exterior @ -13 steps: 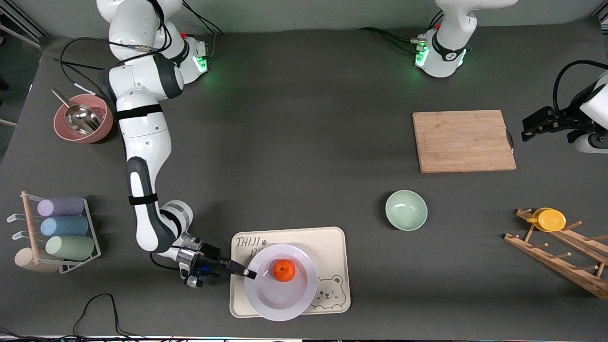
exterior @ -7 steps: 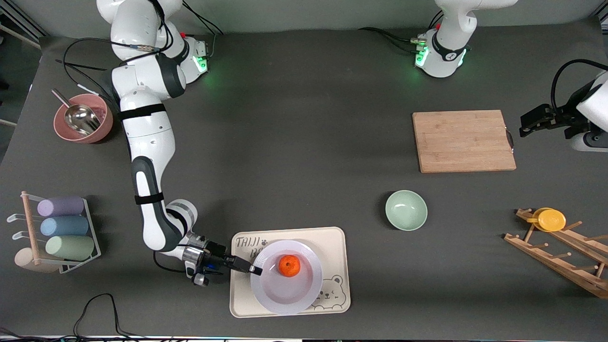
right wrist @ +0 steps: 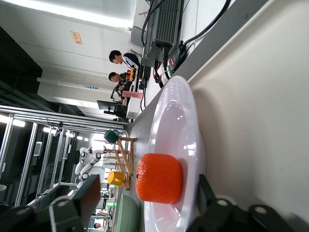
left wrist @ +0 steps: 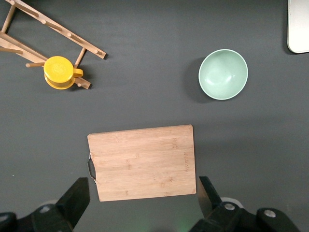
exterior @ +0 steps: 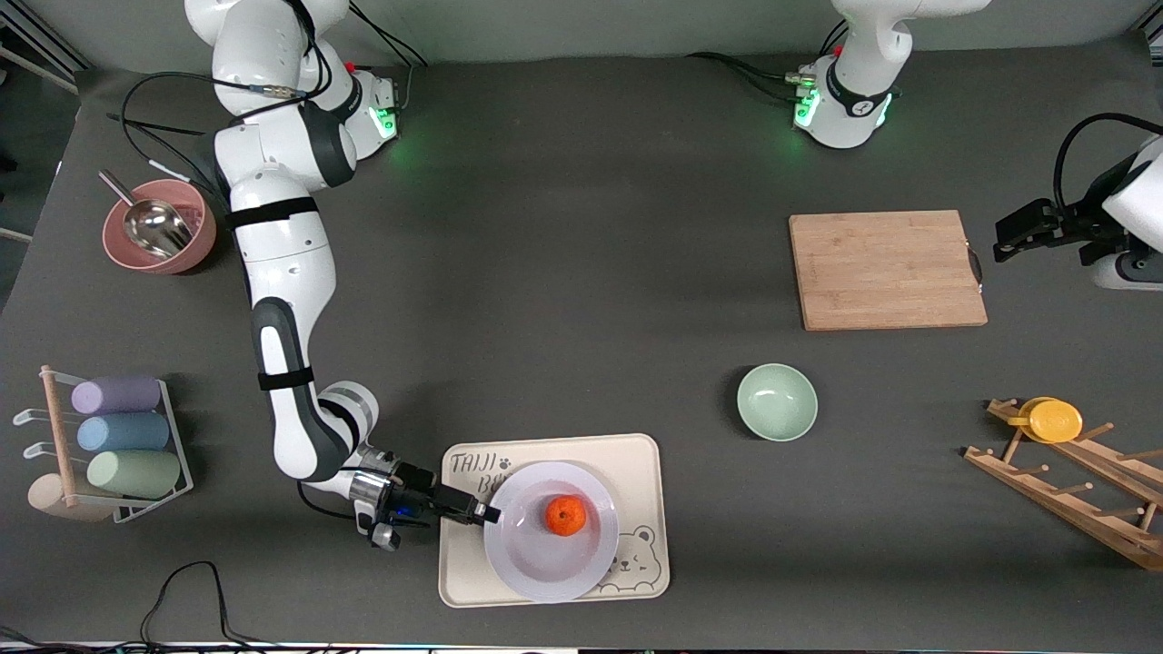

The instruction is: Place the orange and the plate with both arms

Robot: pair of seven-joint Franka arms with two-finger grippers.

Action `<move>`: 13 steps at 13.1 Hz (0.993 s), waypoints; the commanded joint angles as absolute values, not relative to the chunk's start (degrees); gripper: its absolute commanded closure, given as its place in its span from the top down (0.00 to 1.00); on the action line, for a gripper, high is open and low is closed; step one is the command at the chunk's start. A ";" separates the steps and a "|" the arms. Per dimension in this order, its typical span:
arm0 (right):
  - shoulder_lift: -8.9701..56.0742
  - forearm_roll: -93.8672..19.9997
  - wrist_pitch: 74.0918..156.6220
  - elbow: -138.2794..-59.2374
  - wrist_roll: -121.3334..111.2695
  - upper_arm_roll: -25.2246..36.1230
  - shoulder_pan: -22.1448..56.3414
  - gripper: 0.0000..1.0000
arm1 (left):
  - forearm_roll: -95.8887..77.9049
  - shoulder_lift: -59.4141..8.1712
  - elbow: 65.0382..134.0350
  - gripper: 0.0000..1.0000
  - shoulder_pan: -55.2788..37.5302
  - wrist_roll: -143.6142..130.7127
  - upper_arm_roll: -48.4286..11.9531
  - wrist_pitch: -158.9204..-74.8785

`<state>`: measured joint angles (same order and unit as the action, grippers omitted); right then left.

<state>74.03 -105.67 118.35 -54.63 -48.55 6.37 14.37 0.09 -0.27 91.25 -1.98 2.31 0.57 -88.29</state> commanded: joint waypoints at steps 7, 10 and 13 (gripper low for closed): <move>70.14 -95.64 118.83 -53.88 -49.22 10.72 15.12 1.00 | 0.35 0.79 91.67 1.00 -2.72 1.76 0.88 -87.54; 67.95 -91.87 118.65 -53.96 -48.87 11.07 14.85 1.00 | 0.35 0.79 91.67 1.00 -2.64 1.76 0.88 -87.54; 63.83 -87.74 118.65 -57.10 -47.64 14.32 15.29 1.00 | 0.35 0.79 91.76 1.00 -2.64 1.76 0.88 -87.45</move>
